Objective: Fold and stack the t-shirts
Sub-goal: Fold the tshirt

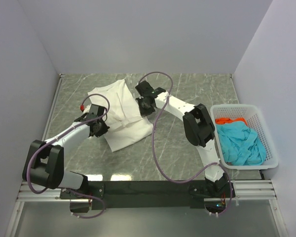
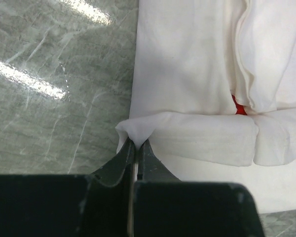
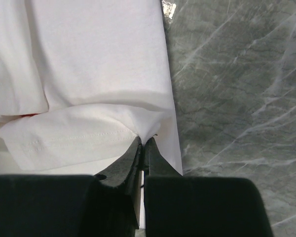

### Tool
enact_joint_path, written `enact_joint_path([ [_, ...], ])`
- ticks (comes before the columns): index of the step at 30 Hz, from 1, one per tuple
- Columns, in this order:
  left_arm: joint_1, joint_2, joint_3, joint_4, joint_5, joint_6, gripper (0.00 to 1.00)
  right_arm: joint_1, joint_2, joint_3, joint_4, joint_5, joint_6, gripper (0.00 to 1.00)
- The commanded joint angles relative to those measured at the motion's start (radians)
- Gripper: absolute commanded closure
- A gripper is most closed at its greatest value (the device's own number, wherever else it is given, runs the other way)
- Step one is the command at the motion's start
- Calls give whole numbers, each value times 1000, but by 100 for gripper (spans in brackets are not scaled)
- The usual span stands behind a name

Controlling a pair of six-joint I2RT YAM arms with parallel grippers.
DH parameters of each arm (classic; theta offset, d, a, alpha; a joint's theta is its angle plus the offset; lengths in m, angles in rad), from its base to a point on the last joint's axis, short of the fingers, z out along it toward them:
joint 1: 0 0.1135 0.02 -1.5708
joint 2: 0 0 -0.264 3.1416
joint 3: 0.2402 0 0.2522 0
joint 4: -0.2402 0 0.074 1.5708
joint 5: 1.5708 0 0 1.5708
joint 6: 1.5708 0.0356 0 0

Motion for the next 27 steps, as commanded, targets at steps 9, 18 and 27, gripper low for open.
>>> enact_joint_path([
  [9,11,-44,14,36,-67,34,99,-42,-77,-74,95,59,36,100],
  [18,11,51,10,49,-70,14,99,-47,-56,-54,91,47,43,100],
  [27,11,54,-1,71,-87,4,77,-51,-39,-68,114,31,59,83],
])
